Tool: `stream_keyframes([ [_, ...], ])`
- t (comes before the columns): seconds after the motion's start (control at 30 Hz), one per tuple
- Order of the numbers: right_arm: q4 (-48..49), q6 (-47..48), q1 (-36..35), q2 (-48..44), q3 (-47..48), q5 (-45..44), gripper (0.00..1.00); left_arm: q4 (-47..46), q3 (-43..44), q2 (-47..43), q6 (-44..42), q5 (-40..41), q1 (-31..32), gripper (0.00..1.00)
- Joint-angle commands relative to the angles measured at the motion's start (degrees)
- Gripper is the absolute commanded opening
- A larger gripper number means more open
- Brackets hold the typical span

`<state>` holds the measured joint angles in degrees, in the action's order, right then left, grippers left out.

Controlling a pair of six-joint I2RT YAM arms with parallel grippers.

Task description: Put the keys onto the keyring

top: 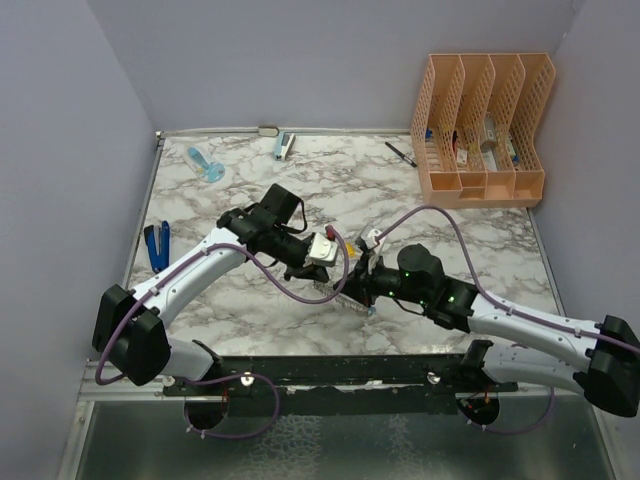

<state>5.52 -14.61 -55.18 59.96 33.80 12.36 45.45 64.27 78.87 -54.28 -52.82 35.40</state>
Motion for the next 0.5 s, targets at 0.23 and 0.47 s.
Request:
stream_keyframes([
  [0.23, 2.65, 0.73, -0.05, -13.77, -4.79, -9.23, 0.01, -3.75, 2.35, -1.39, 8.02, -4.07, -1.82, 0.0],
  [0.47, 9.98, 0.15, -0.09, -16.73, -7.26, -12.64, 0.01, -5.55, 0.99, -1.8, 10.32, -4.77, -1.69, 0.0],
])
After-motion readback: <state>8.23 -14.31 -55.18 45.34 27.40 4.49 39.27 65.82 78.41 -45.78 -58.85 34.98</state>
